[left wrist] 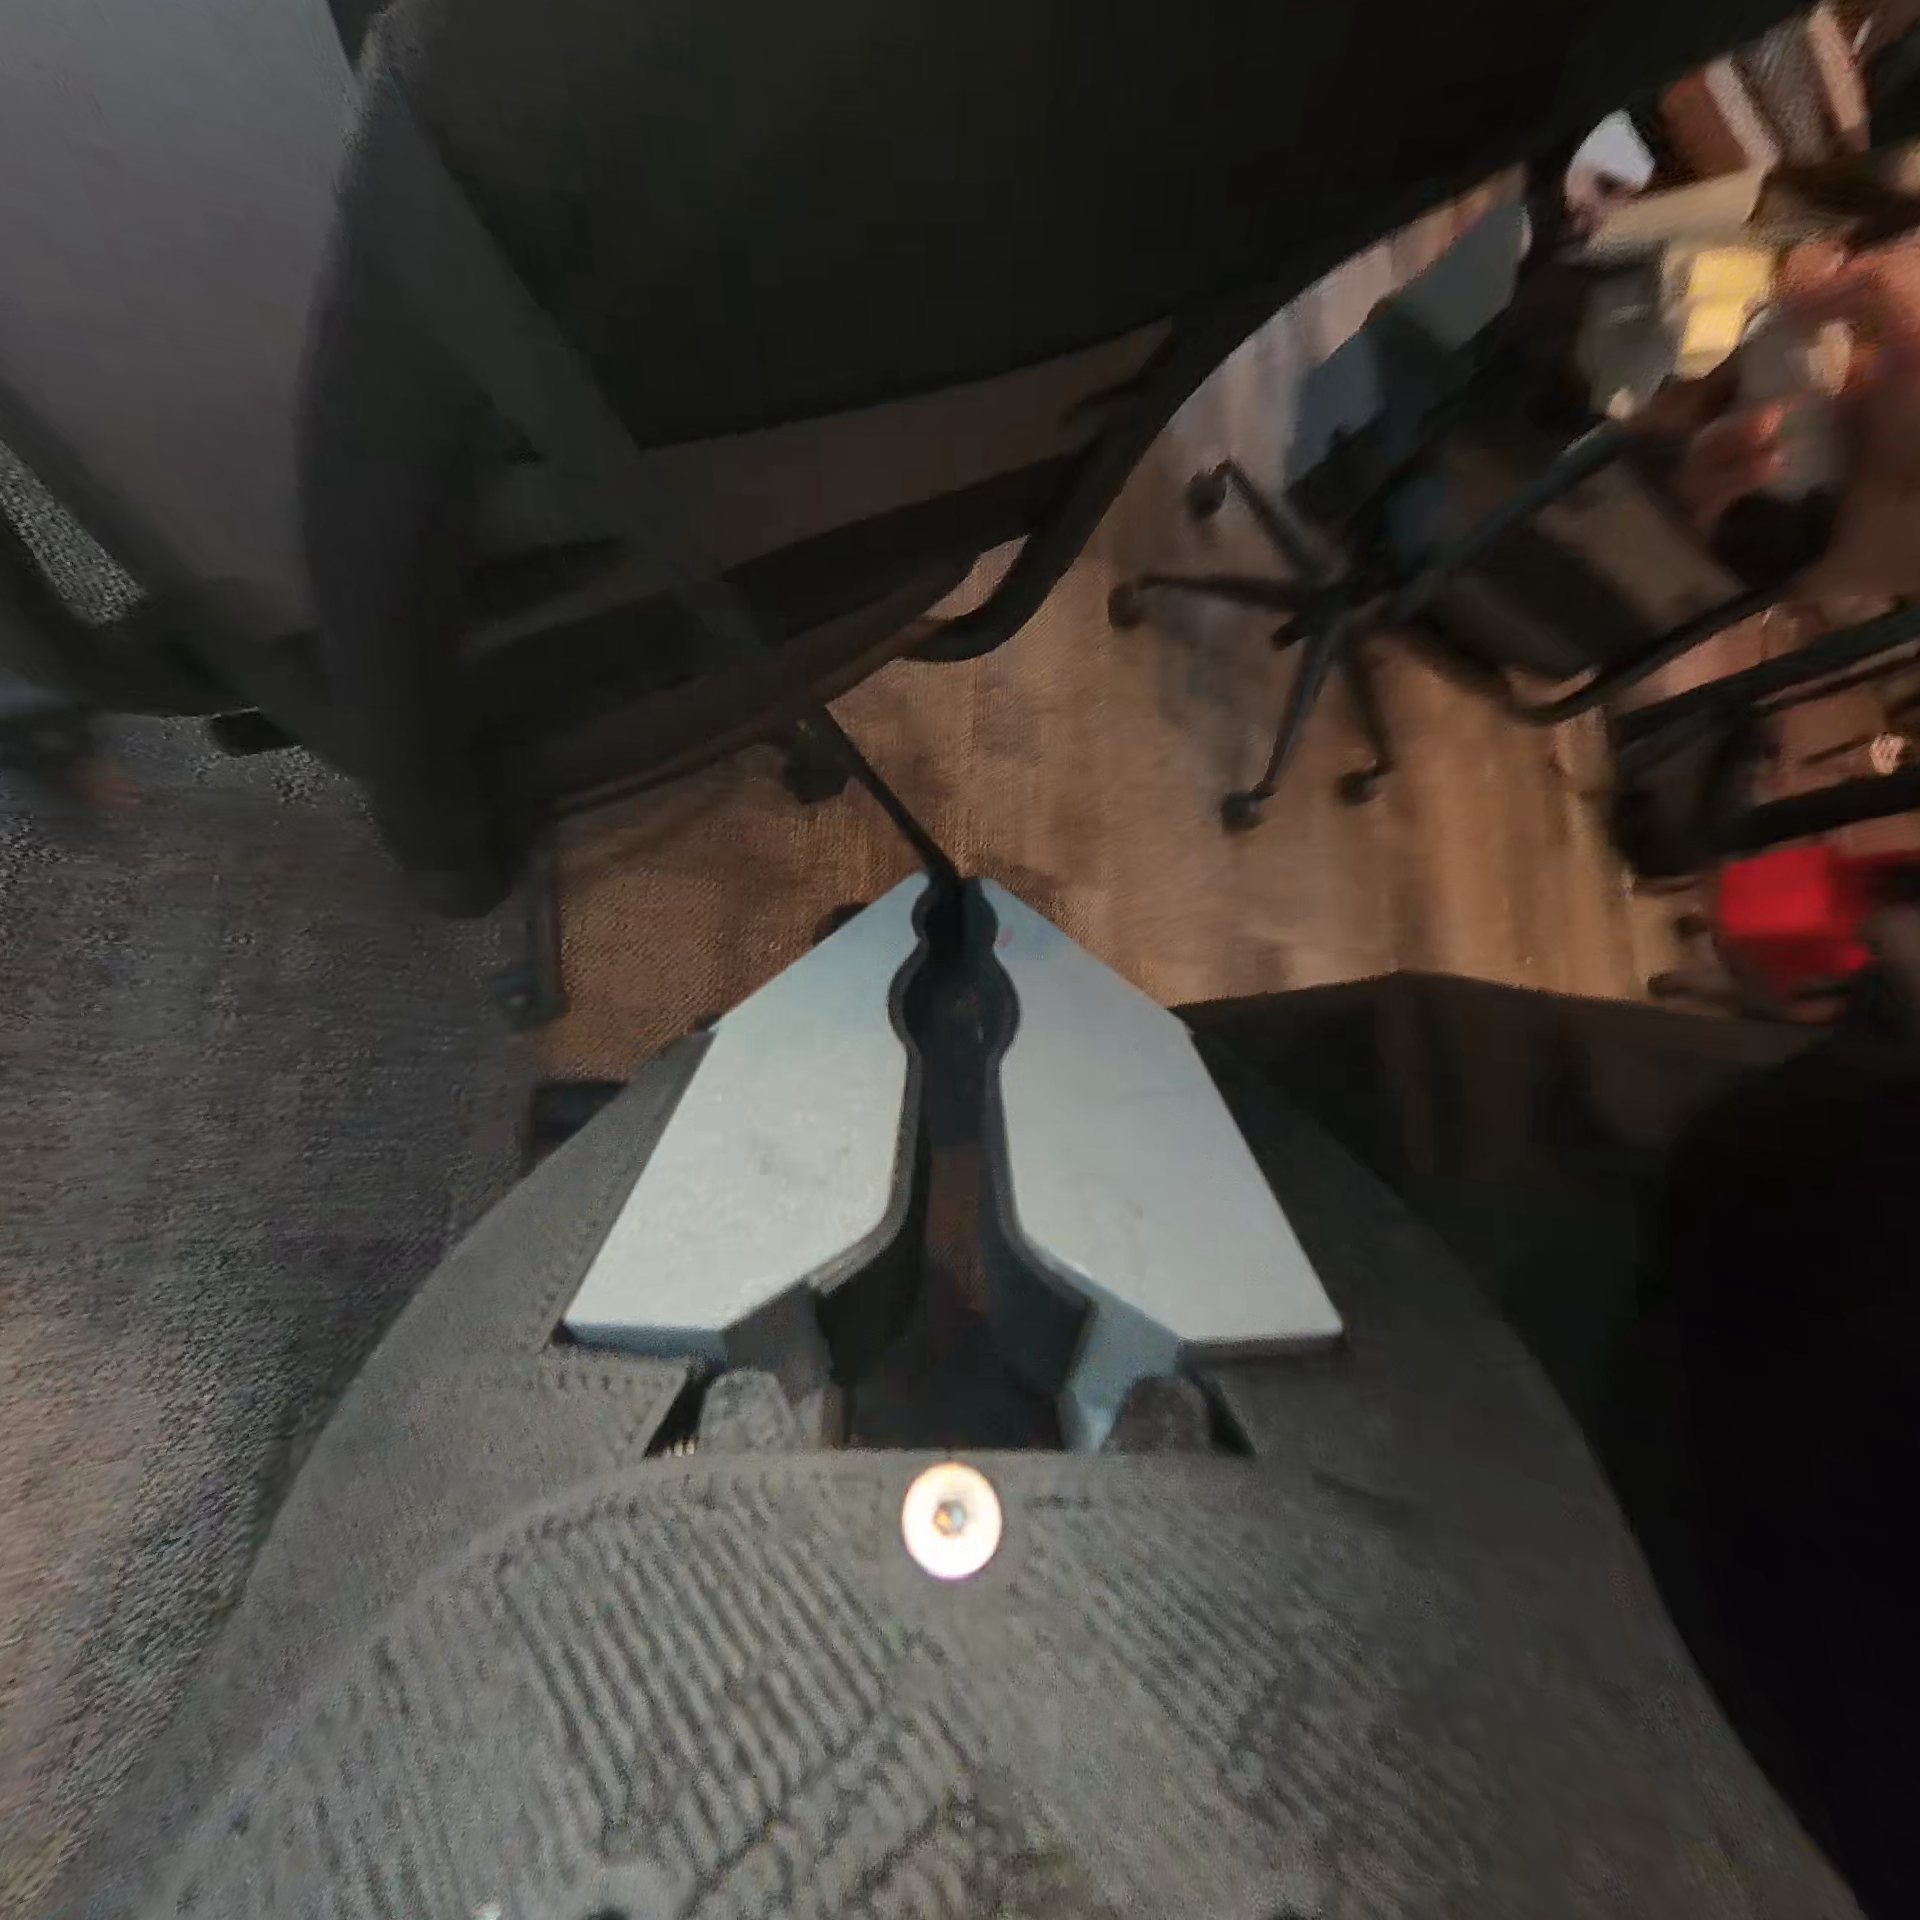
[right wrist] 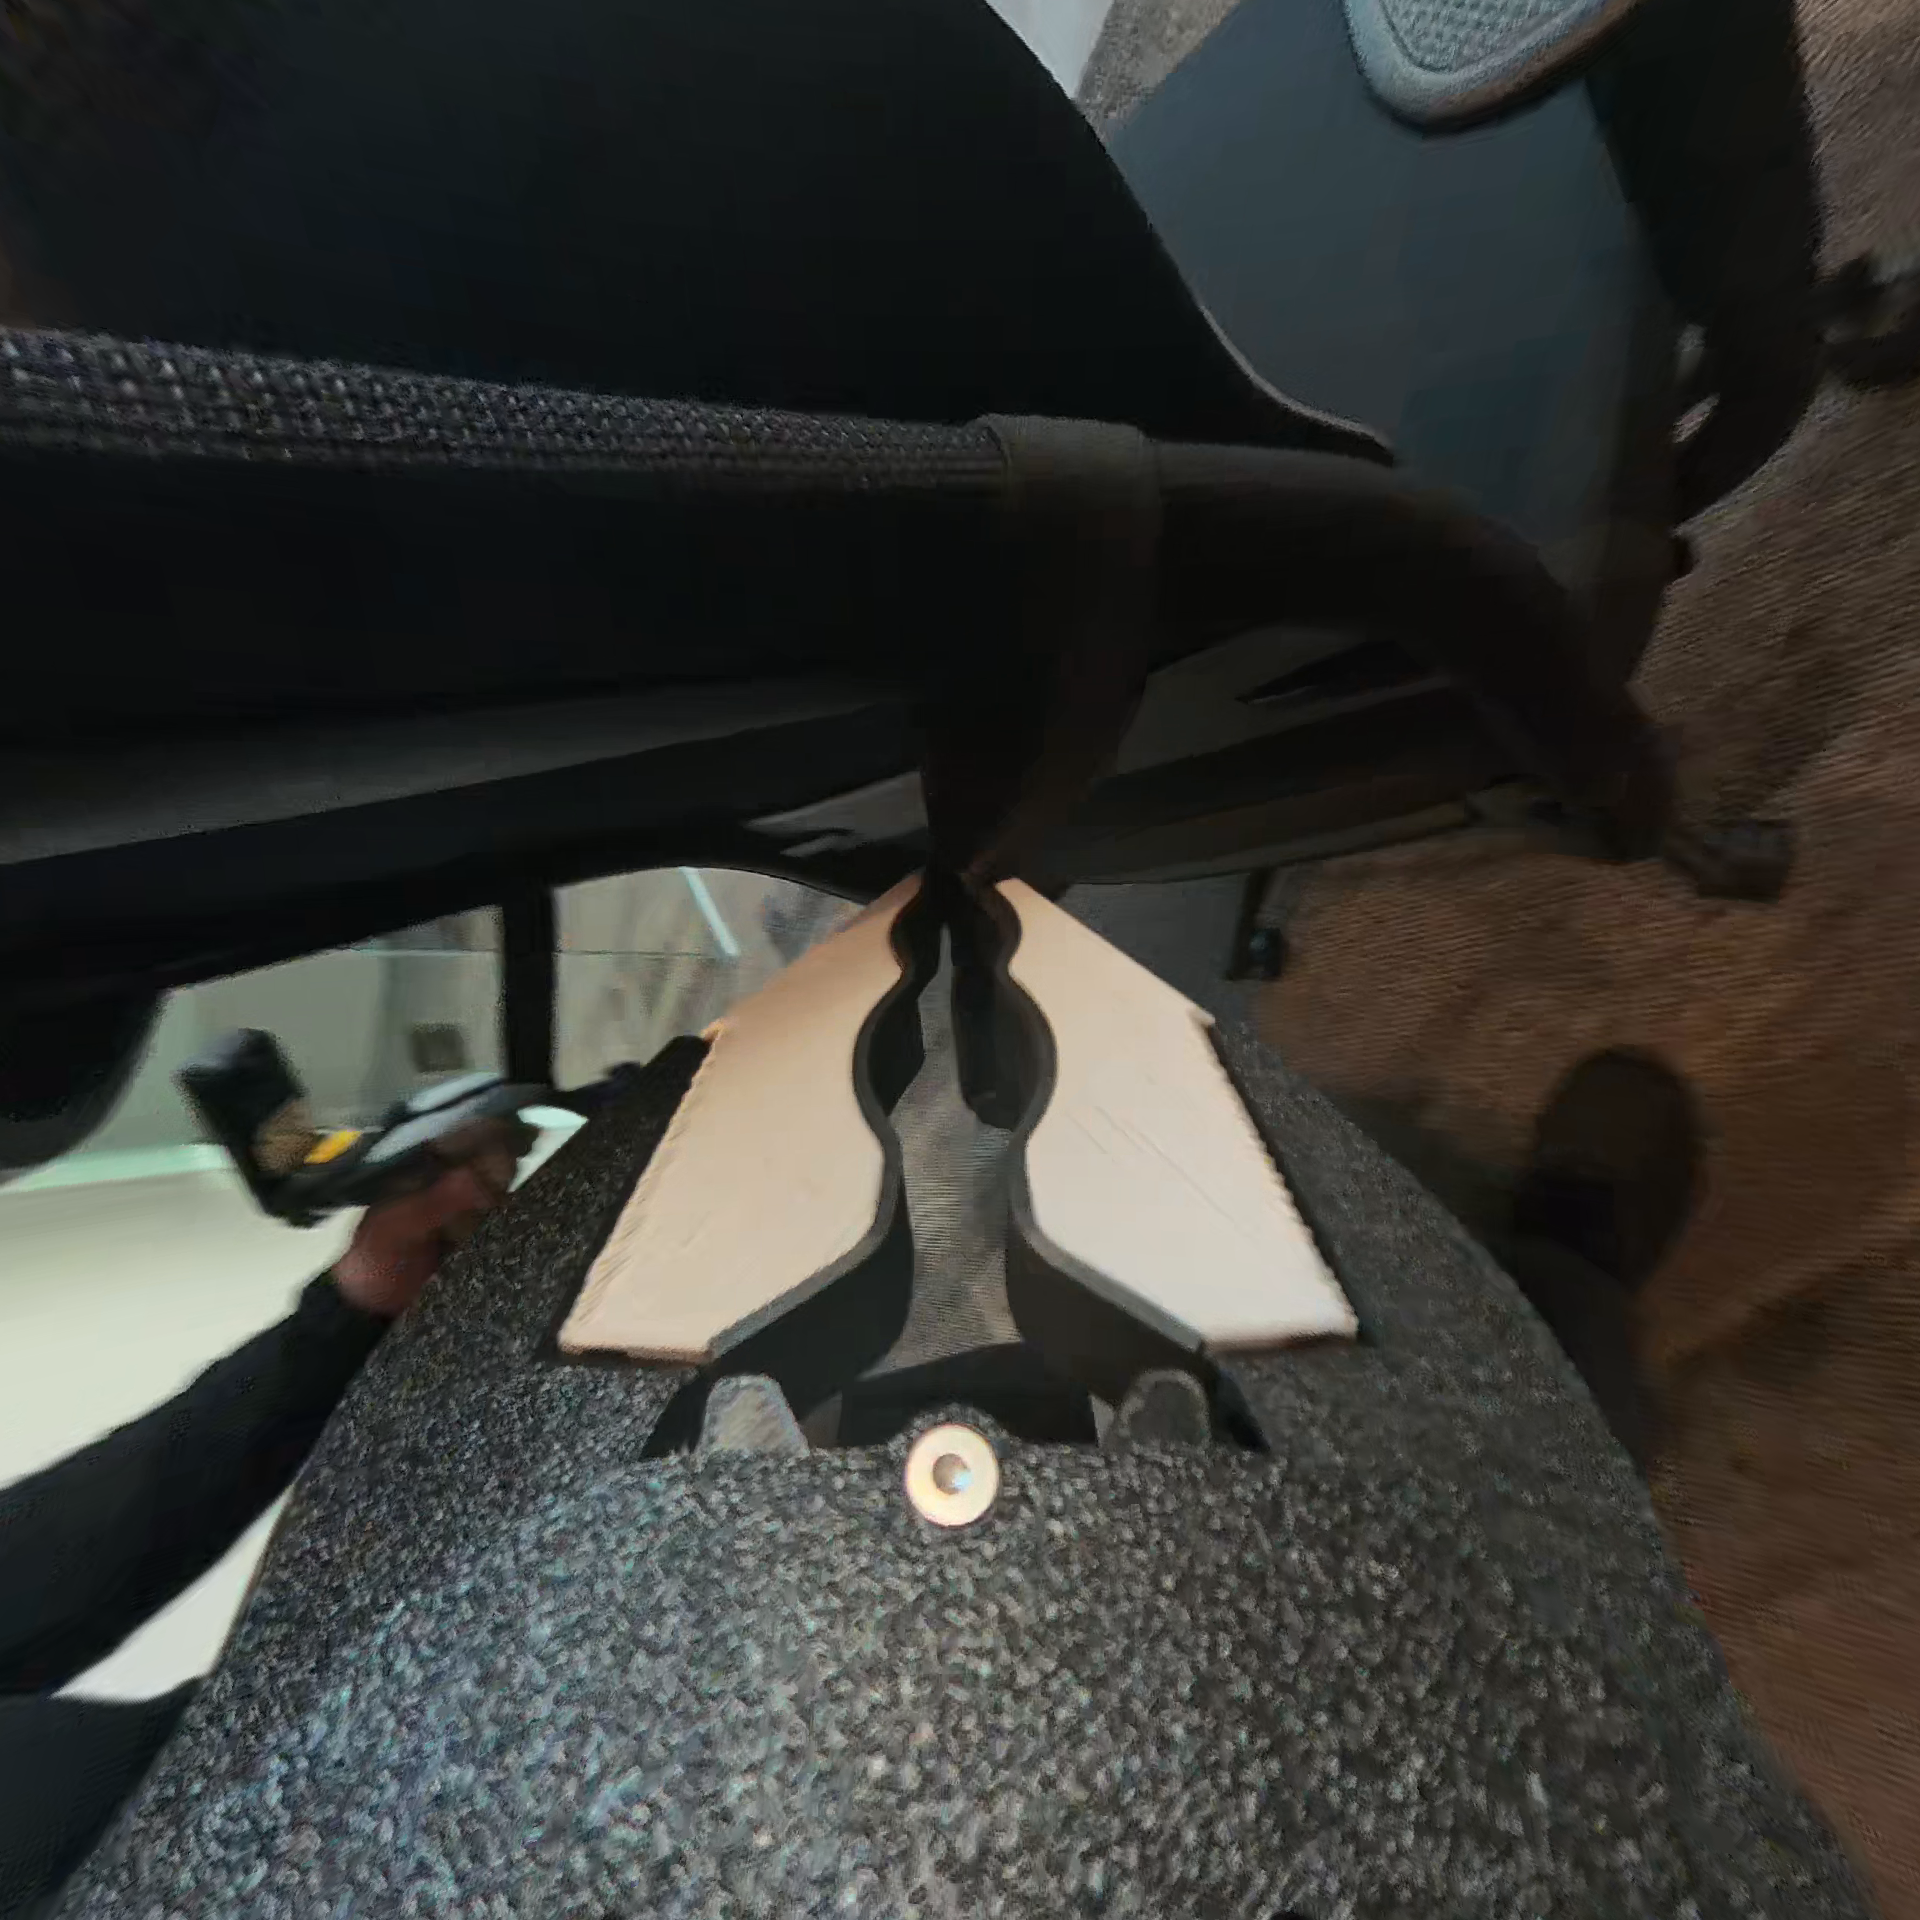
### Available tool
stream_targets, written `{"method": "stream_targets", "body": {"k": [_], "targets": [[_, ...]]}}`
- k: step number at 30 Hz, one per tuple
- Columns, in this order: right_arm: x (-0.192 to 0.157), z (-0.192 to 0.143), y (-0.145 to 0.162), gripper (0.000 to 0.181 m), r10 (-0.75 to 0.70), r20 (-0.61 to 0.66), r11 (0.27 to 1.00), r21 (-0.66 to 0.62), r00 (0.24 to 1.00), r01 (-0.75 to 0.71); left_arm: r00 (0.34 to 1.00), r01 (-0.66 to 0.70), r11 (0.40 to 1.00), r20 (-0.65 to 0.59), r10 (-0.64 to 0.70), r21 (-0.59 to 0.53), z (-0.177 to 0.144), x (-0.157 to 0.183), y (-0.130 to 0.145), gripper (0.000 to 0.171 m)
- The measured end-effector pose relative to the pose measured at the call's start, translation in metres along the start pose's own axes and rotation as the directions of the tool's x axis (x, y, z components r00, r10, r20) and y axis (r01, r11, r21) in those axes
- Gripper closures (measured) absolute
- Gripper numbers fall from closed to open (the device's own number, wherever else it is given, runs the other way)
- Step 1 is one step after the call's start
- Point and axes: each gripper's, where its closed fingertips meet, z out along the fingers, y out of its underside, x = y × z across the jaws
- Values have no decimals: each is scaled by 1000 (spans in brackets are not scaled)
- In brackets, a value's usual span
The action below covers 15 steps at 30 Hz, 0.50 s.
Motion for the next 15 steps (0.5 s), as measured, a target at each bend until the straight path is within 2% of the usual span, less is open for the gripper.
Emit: {"method": "stream_targets", "body": {"k": [2,5,7,11,13,15], "targets": [[7,7,-1,176,-105,-85,994,-35,991,102,999,51,999,16,-51,16,0,-1,-1,171],[24,13,4,175,-259,-226,963,-134,939,234,993,121,992,-16,-120,44,4,3,-4,171],[30,11,8,162,-264,-254,960,-160,930,229,996,83,996,25,-84,30,6,-1,-1,171],[36,-12,7,153,-242,-311,968,-135,919,210,987,22,1000,161,-25,21,0,-25,10,171],[32,-24,4,152,-218,-330,976,-97,919,196,982,60,997,174,-68,49,-5,-33,13,171],[27,-32,1,151,-252,-392,968,-85,885,238,979,155,985,124,-164,79,-9,-35,14,171]]}}
